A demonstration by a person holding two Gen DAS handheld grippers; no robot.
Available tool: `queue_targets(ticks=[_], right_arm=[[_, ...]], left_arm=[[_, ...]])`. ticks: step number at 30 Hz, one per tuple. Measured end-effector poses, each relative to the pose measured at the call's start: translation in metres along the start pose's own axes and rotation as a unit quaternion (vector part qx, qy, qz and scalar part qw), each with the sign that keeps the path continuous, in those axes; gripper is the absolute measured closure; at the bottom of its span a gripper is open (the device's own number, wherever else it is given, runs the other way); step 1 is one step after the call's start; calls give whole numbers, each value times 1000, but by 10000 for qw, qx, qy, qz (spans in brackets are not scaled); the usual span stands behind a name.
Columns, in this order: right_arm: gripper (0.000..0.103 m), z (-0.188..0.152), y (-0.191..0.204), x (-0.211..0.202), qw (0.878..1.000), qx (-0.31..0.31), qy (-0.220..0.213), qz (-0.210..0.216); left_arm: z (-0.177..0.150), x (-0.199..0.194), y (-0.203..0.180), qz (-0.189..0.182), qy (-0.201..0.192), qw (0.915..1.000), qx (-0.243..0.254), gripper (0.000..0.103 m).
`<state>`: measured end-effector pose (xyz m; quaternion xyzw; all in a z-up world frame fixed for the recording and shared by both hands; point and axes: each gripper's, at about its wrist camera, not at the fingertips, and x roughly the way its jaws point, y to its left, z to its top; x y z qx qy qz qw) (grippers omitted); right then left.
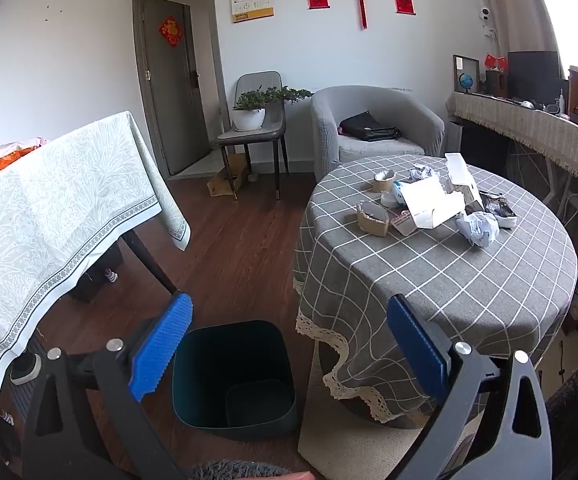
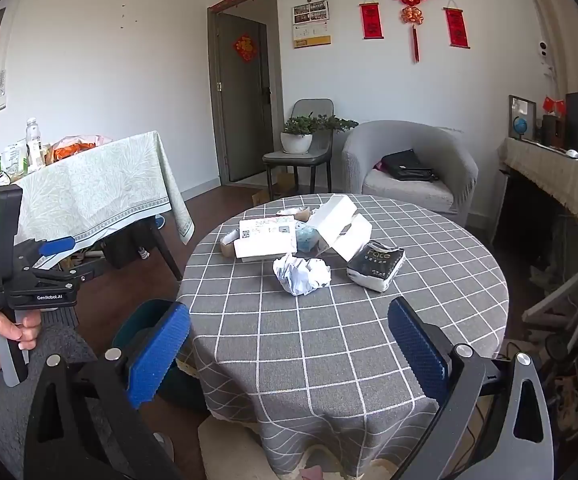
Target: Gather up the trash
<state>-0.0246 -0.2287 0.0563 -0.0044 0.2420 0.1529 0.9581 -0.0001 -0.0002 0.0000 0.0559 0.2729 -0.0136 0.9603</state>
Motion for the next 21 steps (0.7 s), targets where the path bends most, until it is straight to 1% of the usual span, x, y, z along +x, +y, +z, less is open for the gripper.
queue_targets(ticks=[21], right_arm=[[3, 1, -2, -3, 10000, 27, -27, 14]], left_arm=[[0, 0, 0, 7, -5, 10000, 8, 3]])
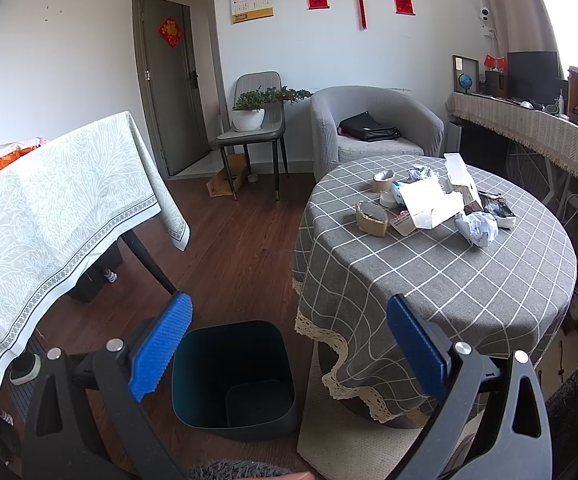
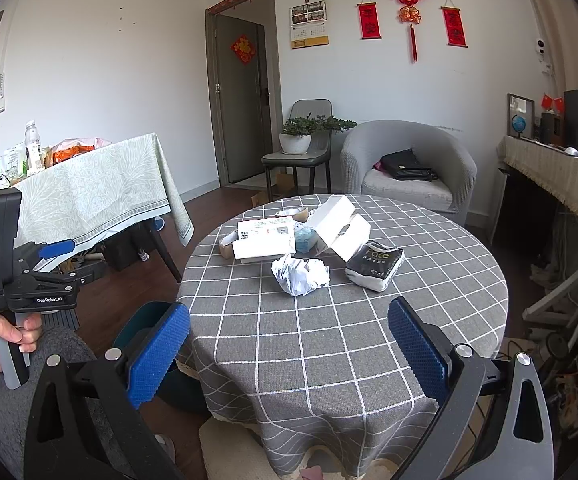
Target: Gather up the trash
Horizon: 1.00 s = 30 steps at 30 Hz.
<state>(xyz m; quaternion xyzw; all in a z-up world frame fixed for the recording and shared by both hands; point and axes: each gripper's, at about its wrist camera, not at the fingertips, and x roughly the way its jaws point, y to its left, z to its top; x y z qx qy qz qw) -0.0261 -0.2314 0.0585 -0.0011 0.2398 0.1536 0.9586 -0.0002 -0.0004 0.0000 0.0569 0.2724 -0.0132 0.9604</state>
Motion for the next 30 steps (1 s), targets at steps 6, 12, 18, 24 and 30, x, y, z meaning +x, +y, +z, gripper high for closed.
queue_targets(ticks=[6, 12, 18, 24, 30], right_arm=[[3, 0, 0, 0, 10000, 3, -2, -1], [3, 0, 0, 0, 10000, 5, -4, -1], [3, 0, 0, 0, 10000, 6, -6, 1], [3, 0, 0, 0, 10000, 9, -7, 1], [3, -2, 1, 3, 10000, -7, 32, -8]], left_arm=[[0, 0, 0, 0, 0, 10000, 1, 3], [0, 0, 0, -4, 0, 10000, -1, 3], [0, 0, 0, -4, 0, 10000, -2, 3], [0, 0, 0, -7, 1, 10000, -8, 3], [-2, 2, -1, -11, 7, 10000, -57, 3]])
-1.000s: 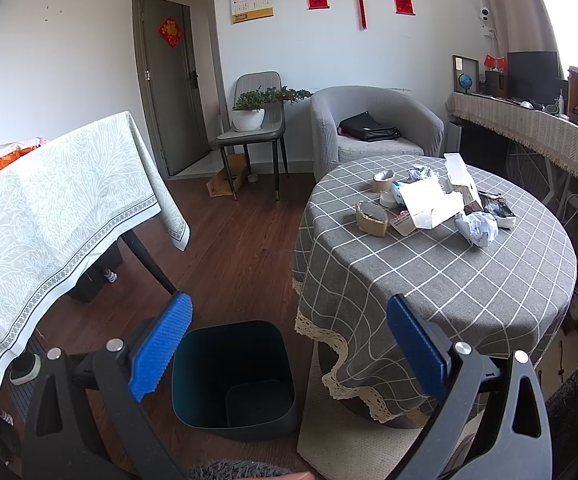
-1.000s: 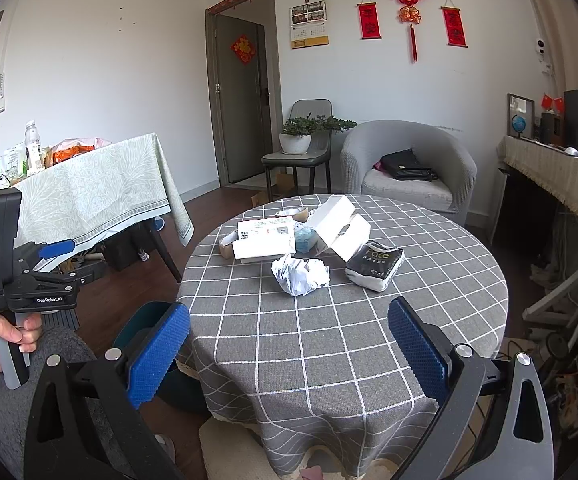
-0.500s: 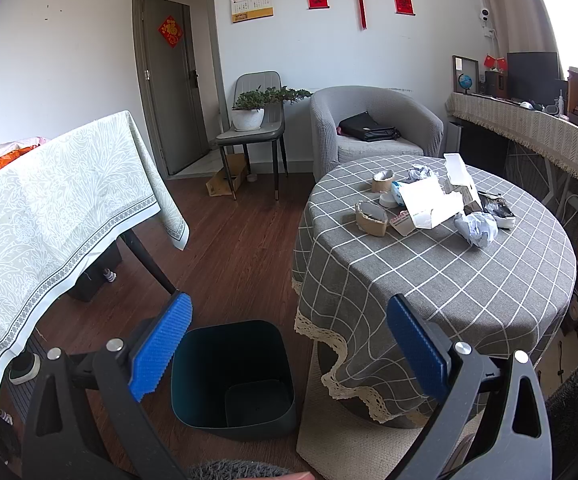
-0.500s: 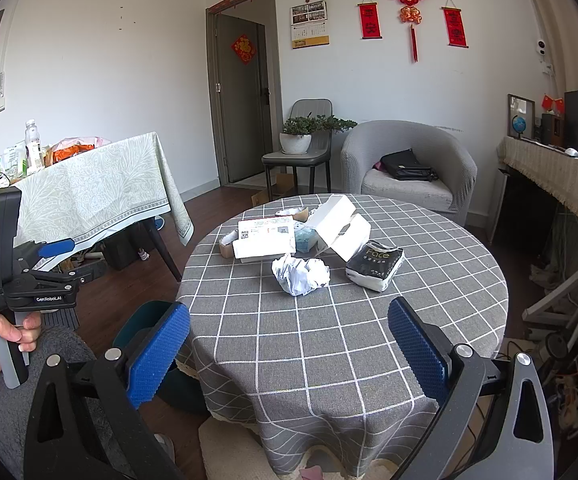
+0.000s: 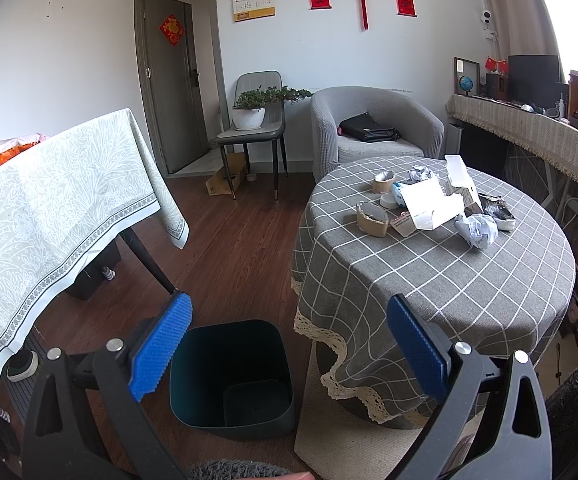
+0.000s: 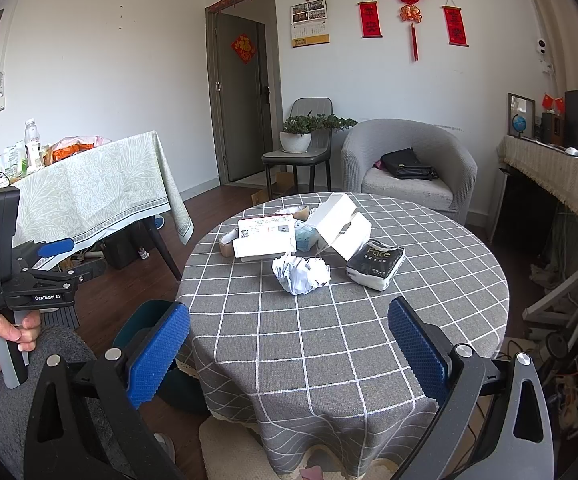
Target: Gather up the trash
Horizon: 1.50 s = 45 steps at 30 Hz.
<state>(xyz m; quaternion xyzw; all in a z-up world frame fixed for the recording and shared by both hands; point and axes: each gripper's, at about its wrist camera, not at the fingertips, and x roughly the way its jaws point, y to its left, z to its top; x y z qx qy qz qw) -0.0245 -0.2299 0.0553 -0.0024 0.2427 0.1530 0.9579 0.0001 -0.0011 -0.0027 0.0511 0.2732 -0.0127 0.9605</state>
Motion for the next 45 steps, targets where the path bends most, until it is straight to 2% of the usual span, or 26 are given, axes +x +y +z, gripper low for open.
queue_targets(ticks=[22, 30, 38, 45], right_arm=[[3, 0, -2, -1, 10000, 46, -30, 15], [3, 8, 0, 9, 9995, -60, 295, 49], [3, 27, -25, 21, 9990, 195, 272, 308], [3, 26, -52, 53, 9968, 267, 657, 373]], left_arm=[[2, -2, 1, -1, -1, 10000, -6, 3], [5, 0, 5, 57, 67, 9999, -128, 3], [8, 8, 1, 297, 151, 9994, -100, 3], [8, 20, -11, 228, 242, 9991, -265, 3]])
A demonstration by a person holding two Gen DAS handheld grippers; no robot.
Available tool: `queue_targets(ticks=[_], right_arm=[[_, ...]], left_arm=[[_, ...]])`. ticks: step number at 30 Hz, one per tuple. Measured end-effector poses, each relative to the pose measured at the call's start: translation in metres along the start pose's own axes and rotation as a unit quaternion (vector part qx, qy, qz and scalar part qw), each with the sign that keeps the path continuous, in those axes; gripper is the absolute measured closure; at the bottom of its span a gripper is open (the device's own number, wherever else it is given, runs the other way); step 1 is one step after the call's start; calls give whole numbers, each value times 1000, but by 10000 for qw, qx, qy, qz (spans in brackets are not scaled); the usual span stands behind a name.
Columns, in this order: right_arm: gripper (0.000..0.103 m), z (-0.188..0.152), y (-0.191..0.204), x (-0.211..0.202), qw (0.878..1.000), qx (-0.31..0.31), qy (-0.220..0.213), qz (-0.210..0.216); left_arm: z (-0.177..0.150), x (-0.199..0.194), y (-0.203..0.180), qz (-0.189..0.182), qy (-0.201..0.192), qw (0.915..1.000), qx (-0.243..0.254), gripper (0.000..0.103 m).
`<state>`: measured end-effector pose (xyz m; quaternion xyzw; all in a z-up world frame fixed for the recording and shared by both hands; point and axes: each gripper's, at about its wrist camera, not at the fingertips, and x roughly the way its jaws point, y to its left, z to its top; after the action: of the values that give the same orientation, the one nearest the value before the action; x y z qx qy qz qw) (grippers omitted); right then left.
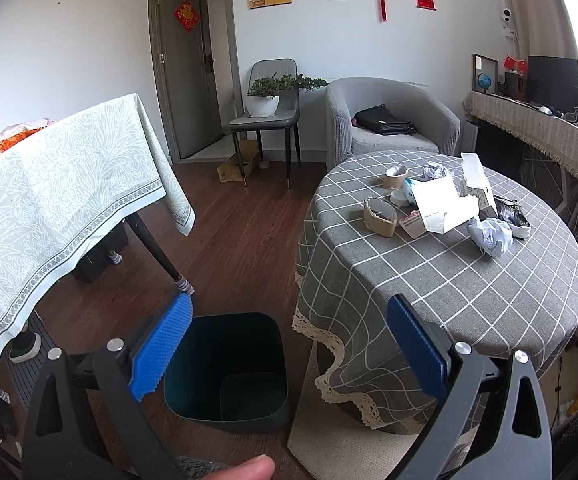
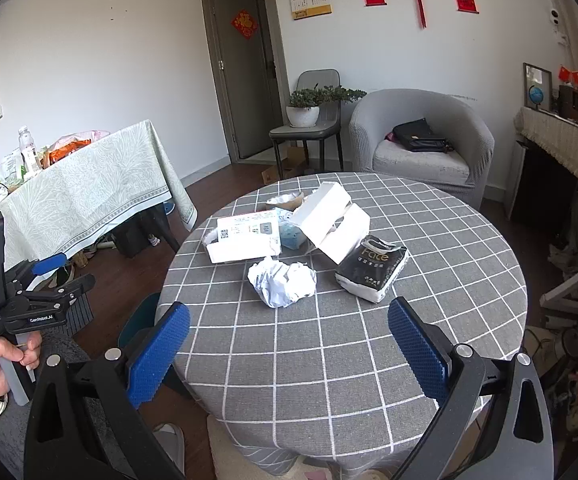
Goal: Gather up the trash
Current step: 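Close the left tool on the crumpled white paper while the right tool approaches the black coffee bag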
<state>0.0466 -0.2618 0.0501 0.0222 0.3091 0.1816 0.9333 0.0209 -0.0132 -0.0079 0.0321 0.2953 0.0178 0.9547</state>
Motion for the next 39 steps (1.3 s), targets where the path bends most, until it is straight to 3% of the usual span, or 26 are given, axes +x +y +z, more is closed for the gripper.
queue_targets(ticks=[14, 27, 39], right_arm=[[3, 24, -64, 27, 9987, 404, 312, -8], [3, 36, -79, 62, 9965, 267, 785, -33], [3, 40, -83, 79, 9963, 33, 849, -112]], left_arm=[[21, 41, -37, -299, 274, 9986, -334, 3], [54, 62, -78, -736, 346, 9958, -414, 5], [69, 81, -79, -1045, 586, 9889, -874, 10]])
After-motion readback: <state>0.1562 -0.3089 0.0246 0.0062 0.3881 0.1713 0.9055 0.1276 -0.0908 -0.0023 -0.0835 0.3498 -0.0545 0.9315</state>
